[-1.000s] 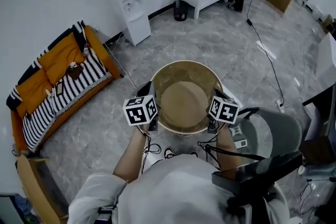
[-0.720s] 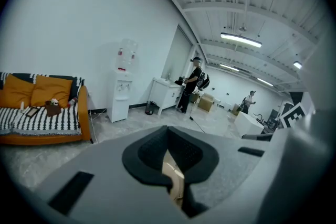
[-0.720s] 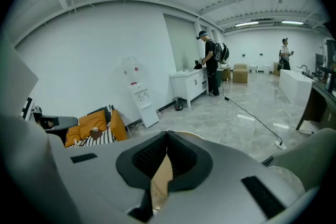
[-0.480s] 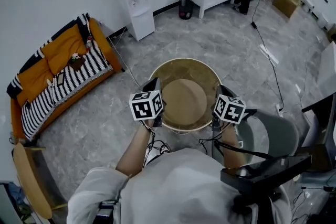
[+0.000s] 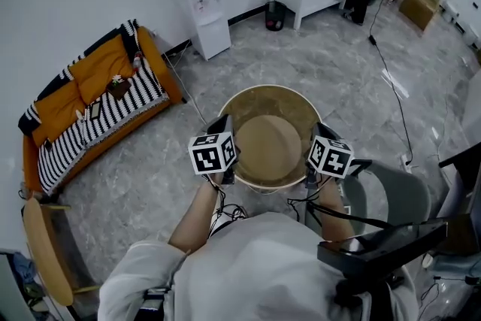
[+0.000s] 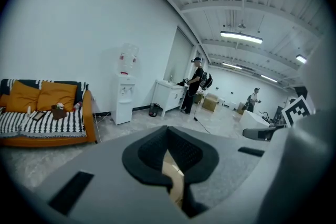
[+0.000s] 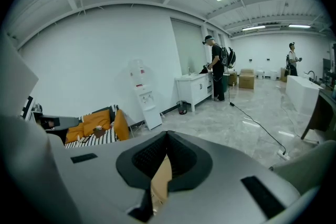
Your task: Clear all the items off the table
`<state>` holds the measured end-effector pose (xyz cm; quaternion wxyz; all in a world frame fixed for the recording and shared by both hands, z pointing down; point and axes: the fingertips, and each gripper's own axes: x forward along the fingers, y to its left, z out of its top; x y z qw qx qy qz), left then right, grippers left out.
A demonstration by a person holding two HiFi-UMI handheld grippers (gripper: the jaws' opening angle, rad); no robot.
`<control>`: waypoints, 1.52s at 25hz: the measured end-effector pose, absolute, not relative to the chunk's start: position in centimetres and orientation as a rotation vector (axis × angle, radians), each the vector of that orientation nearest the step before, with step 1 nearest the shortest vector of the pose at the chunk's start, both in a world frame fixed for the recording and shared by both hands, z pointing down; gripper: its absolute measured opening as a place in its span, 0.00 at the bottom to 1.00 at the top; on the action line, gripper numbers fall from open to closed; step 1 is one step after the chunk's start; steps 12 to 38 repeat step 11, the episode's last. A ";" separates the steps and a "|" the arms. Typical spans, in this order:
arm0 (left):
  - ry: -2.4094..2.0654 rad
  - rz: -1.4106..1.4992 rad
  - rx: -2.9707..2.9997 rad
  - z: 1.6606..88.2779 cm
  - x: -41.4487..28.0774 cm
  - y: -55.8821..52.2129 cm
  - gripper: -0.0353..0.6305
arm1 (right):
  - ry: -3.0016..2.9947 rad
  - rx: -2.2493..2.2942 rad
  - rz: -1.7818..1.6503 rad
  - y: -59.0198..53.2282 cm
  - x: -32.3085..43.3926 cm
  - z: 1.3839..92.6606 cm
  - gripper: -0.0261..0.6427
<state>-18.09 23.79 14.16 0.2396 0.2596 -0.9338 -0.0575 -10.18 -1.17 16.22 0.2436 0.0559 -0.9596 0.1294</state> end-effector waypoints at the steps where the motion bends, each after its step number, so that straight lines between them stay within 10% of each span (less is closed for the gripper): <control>1: -2.557 -0.156 0.708 14.1 -18.0 23.8 0.06 | -2.619 0.152 0.354 -1.2 -10.1 16.3 0.07; 38: -2.554 -0.157 0.702 14.4 -18.2 23.0 0.06 | -2.626 0.144 0.333 -1.9 -10.6 16.2 0.07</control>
